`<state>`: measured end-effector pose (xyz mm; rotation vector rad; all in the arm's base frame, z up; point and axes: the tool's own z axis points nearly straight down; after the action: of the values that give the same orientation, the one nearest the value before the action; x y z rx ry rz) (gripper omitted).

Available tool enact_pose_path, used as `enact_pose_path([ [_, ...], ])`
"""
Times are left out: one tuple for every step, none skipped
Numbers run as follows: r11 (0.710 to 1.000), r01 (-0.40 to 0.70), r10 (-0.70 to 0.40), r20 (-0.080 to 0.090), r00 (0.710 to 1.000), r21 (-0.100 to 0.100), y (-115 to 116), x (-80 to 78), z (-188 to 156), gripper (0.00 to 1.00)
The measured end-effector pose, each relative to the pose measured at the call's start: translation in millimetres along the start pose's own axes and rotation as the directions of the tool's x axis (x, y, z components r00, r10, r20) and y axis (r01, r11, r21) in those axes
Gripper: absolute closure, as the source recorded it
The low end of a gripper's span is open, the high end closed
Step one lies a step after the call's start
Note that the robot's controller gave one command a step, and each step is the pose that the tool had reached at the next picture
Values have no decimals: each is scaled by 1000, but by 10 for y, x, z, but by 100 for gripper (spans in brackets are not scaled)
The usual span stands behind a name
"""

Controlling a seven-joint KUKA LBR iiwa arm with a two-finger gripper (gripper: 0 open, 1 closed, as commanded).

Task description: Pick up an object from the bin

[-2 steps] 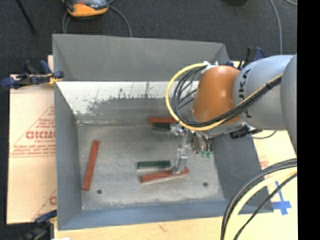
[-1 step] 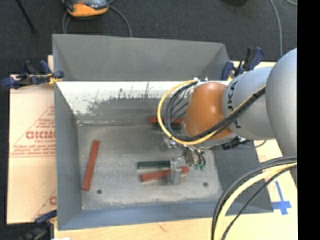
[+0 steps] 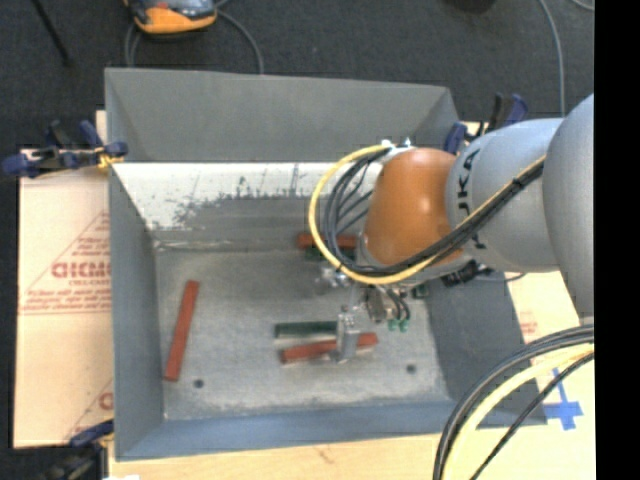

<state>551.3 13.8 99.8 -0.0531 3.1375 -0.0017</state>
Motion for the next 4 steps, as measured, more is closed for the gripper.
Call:
enact_pose_path([
  [1000, -8, 8, 0, 1000, -1, 45, 30, 235, 0],
  [1000, 12, -12, 1, 1000, 0, 92, -17, 300, 100],
  [1000, 14, -14, 2, 1000, 0, 97, -22, 292, 100],
  [1000, 13, -13, 2, 1000, 0, 95, -23, 289, 100],
])
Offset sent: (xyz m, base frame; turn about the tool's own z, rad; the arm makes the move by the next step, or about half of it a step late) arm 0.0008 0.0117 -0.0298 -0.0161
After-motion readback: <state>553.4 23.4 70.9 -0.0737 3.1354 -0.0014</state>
